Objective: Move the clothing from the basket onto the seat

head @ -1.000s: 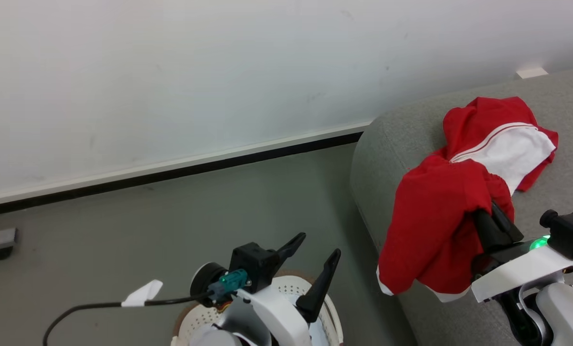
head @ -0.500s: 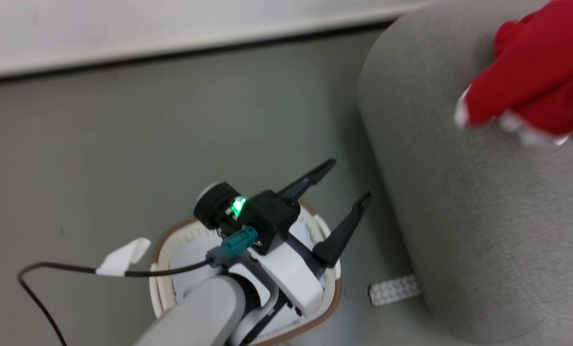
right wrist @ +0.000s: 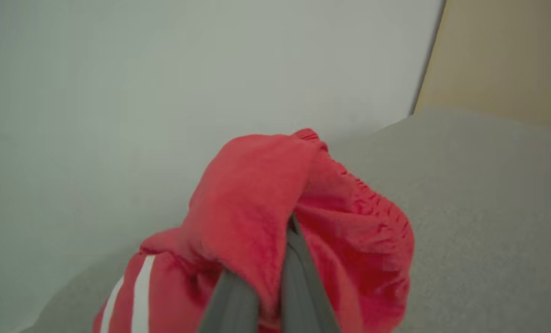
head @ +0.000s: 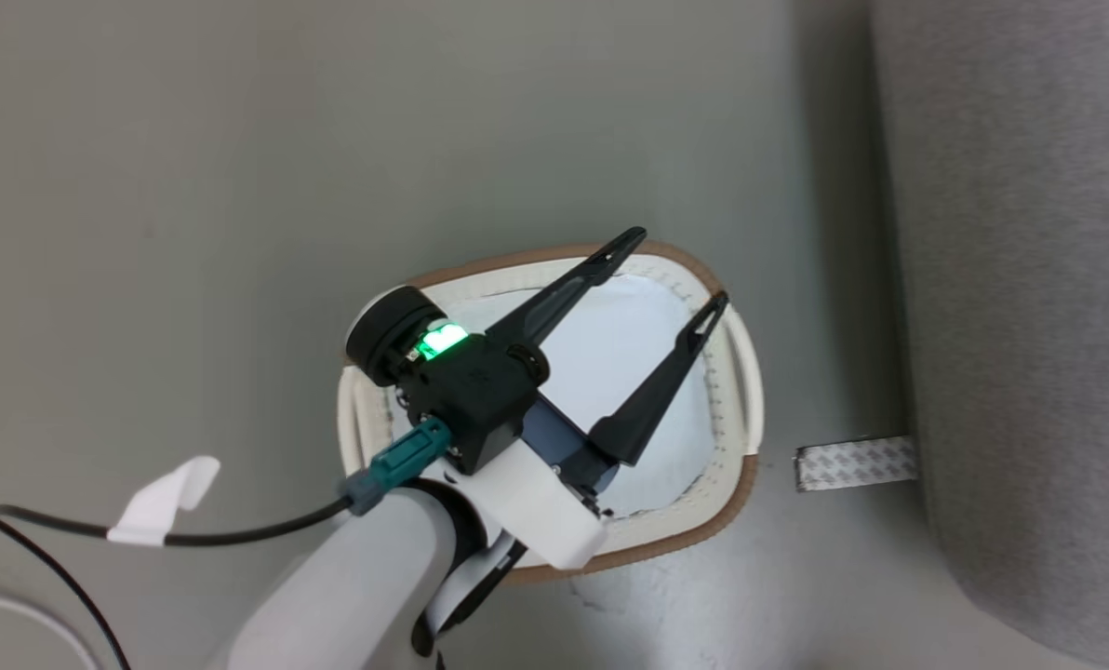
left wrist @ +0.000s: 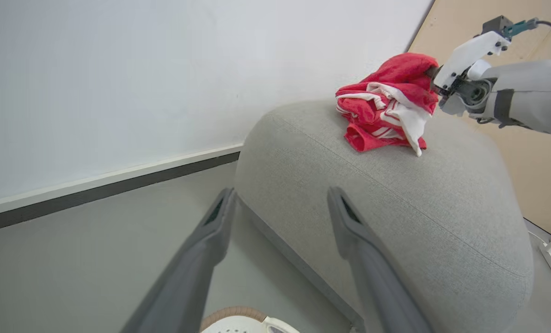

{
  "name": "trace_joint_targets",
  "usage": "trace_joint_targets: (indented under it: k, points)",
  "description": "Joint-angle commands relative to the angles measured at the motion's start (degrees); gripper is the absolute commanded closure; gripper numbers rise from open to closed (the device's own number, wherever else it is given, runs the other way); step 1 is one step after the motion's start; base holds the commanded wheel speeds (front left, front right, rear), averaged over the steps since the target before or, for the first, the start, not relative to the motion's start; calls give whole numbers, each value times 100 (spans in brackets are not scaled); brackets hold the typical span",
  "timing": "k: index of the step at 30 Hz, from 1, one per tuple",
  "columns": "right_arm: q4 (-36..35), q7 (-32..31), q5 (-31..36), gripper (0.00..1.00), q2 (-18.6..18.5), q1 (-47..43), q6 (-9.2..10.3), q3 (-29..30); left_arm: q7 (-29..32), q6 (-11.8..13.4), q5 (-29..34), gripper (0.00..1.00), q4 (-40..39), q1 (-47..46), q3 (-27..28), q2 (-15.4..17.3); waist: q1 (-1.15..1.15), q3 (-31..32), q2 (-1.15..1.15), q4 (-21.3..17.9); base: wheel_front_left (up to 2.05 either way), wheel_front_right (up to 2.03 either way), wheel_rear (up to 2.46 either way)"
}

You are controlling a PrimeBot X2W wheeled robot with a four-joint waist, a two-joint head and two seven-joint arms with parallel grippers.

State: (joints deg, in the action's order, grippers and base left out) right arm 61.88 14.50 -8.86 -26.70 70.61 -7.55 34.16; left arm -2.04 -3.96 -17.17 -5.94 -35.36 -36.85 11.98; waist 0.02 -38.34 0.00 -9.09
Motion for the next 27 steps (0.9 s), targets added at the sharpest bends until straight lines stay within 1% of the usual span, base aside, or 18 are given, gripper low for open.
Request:
trace_joint_targets:
  k: [1,2,5,7,8,9,10,13,16,18,21,25,27]
  points:
    - [183,41,260,55,150,-229,13,244,-123,23,58,0,74,16,27,57,-2,-103,0,168,0,0,0]
    - [270,55,413,0,216,-328,13,382,-188,31,65,0,109,46,39,66,-2,-67,0,169,0,0,0]
    - [230,78,816,0,371,-537,13,747,-359,88,90,0,232,119,90,107,-2,84,0,140,0,0,0]
    - [-27,66,1007,0,628,-713,13,859,-473,125,93,0,328,180,150,166,-2,223,0,96,0,0,0]
    - [-168,66,1101,0,764,-829,13,870,-536,120,77,0,363,205,176,195,-2,307,0,65,0,0,0]
    - [-168,66,1101,0,764,-829,13,870,-536,120,77,0,363,205,176,195,-2,307,0,65,0,0,0]
    - [-313,59,1148,0,896,-920,13,878,-608,105,95,0,406,220,185,247,-2,407,0,30,0,0,0]
    - [-789,63,1236,0,1146,-1270,13,755,-822,163,103,0,558,340,257,337,-2,732,0,-55,0,0,0]
    - [-1265,62,1186,0,1454,-1782,13,484,-973,308,-33,0,768,537,397,330,-2,1138,0,-101,0,0,0]
    - [-1619,63,1105,0,1604,-2145,13,250,-981,466,-153,0,931,694,525,307,-2,1415,0,-114,0,0,0]
    - [-2161,64,962,0,1857,-2763,13,-195,-1032,646,-338,0,1161,952,687,278,-2,1871,0,-97,0,0,0]
    - [-2888,63,742,0,2057,-3678,13,-783,-1160,938,-439,0,1429,1358,939,290,-2,2483,0,5,0,0,0]
    - [-3260,64,680,0,2132,-4116,13,-1033,-1207,1004,-519,0,1521,1587,1041,311,-2,2743,0,84,0,0,0]
